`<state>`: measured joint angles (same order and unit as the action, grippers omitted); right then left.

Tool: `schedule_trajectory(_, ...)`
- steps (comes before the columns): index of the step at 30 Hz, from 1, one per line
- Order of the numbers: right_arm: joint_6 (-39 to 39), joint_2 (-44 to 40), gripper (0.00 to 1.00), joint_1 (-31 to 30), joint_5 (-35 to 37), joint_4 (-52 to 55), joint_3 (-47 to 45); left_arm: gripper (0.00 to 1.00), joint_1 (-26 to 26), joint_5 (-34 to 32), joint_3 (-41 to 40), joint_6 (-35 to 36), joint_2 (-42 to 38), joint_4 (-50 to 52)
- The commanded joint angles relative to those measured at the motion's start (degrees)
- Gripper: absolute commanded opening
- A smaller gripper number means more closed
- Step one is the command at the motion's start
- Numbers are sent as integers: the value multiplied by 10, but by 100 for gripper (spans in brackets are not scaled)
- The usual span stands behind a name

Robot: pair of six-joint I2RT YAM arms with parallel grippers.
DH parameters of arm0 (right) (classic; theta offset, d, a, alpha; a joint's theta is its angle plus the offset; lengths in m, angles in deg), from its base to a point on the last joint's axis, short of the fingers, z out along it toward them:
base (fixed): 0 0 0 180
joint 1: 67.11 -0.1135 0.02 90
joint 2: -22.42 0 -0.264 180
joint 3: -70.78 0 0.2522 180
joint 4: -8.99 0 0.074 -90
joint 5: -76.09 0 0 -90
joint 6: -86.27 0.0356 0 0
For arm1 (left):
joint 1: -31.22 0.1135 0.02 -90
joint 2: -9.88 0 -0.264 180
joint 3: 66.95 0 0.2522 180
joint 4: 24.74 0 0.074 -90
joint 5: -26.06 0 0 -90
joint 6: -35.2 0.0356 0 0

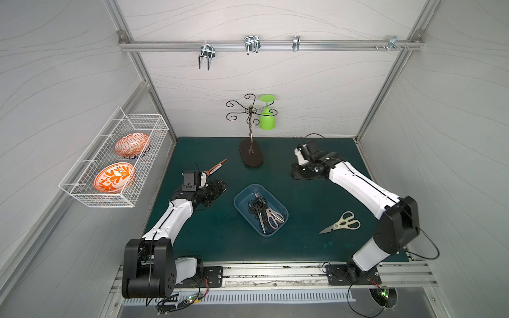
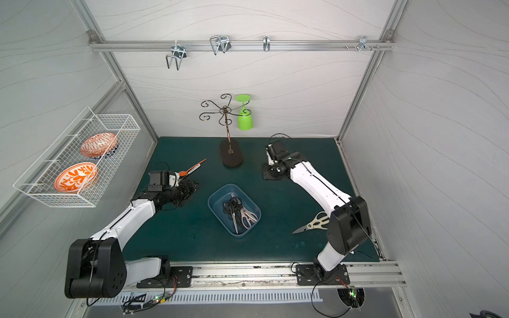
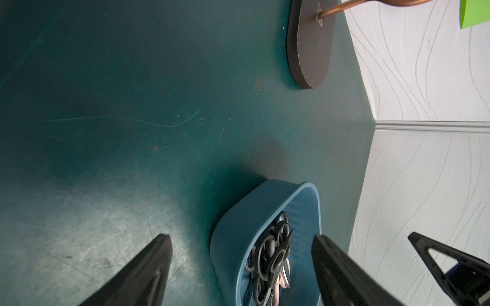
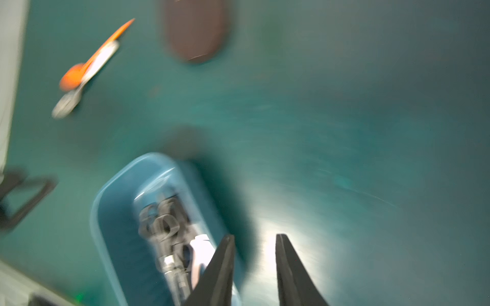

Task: Put the scissors into the storage box
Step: Place the scissors in the storage box, then pick up the scissors from the center of the board.

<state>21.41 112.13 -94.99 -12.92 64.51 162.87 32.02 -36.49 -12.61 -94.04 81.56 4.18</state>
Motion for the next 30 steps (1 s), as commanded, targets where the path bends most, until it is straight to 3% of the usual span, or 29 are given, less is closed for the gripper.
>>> schedule_trajectory(1, 47, -42, 31, 73, -14, 45, -67, 87, -20, 1, 17, 14, -6, 4)
schedule_trajectory(8, 78, -115, 31, 222, -27, 42, -199, 87, -41, -4, 18, 17, -8, 5)
schedule_trajectory(15, 73, -112, 29, 328, -62, 6, -266, 87, -44, -4, 18, 17, -13, 7)
schedule_trajectory(30, 101, -97, 24, 351, -14, -1, -314, 87, -44, -4, 17, 15, -15, 4)
